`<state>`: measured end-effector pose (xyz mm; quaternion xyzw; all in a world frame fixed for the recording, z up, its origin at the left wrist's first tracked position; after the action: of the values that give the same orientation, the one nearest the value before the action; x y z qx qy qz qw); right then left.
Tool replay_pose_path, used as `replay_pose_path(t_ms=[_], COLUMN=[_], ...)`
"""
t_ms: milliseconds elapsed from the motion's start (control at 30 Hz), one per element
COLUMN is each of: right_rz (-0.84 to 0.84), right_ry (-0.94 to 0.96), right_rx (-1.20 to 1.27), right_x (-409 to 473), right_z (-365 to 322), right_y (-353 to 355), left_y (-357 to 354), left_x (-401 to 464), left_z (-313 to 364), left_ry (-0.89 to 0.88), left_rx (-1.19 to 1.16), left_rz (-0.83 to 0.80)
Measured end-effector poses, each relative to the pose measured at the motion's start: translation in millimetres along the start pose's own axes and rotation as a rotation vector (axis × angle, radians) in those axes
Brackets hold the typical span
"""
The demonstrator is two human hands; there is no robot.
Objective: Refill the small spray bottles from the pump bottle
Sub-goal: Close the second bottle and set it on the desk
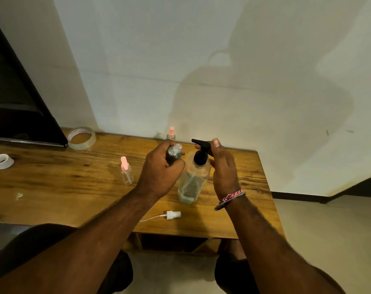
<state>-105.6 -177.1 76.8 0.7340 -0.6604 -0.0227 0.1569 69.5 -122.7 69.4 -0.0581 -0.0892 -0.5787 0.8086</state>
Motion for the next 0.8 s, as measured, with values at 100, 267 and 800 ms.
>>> replay_pose_path(t_ms=[100,267,800], right_rz=[0.059,0.181,-0.466], right_ry=[-0.026,-0.143,-0.027], right_rx=[-0.064,-0.224,-0.915], right_x=[-11.6,-47.4,-111.5], right_z=[1.2,11.2,71.4], right_y=[17.1,51.3,-65.9], left_y=[5.6,12.4,24.5], left_x=[-13.2,-46.1,-78.4], left_z=[-3.6,-5.4,-45.1], left_ry=[0.025,0.068,0.292], left_rx=[-0.045,-0.187,-0.006], left_rz=[0.025,0.037,-0.012])
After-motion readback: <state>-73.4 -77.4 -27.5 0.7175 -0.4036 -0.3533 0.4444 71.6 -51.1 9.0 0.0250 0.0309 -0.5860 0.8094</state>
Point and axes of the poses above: each hand's wrist, its own x-axis towards the middle knuckle, its own y-axis out of the back of the hand, z = x × y, the point moved 10 cm from there along x, towards the middle knuckle, and after that the axes turned 13 degrees about -x, right-handed, at the moved point
